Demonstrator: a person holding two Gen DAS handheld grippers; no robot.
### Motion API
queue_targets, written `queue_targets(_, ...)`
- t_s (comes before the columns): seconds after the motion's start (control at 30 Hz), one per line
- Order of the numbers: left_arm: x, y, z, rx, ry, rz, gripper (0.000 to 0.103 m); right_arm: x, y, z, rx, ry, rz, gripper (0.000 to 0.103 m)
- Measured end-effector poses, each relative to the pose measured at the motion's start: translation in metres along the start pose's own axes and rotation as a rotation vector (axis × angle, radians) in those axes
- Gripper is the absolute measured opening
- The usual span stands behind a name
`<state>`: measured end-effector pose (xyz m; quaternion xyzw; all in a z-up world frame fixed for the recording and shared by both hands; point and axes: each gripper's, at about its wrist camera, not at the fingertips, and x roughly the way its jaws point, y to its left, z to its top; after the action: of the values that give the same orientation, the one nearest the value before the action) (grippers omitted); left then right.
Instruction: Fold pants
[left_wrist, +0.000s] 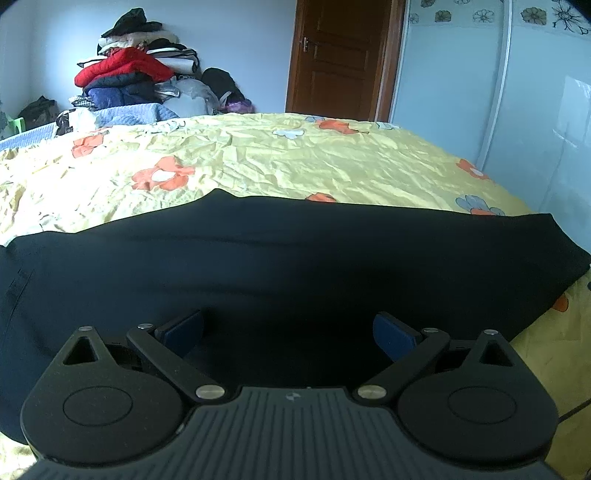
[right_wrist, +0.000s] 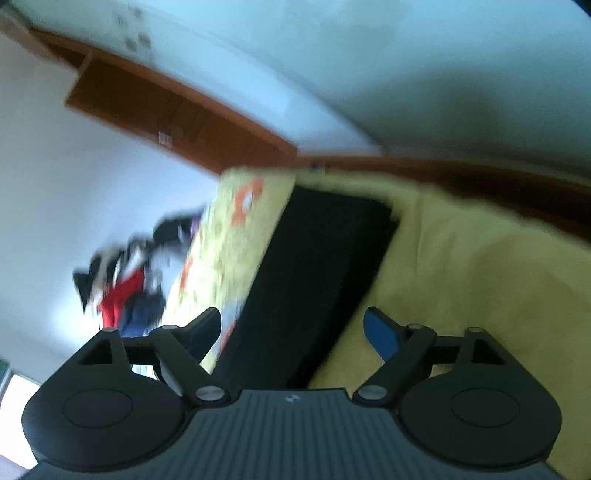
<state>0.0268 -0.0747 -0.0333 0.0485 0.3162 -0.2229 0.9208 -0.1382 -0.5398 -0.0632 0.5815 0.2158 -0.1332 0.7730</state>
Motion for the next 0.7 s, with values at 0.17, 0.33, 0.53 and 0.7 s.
queue_targets(0.17,0.0,0.0,-0.002,0.006,0.003,0.005,0.1,0.009,0.007,0.0,-0.044,0.023,0.003,0.085)
queue_targets(0.33,-0.003,-0.001,-0.002,0.011,0.005,0.01,0.1,0.022,0.004,0.016,-0.113,-0.132,0.003,0.084)
queue_targets(0.53,-0.003,0.003,-0.001,-0.013,0.009,0.012,0.1,0.033,-0.009,0.022,-0.138,-0.261,0.011,0.03)
queue_targets(0.7,-0.007,0.014,0.002,-0.051,0.004,0.033,0.1,0.038,-0.024,0.028,-0.086,-0.255,0.052,0.007)
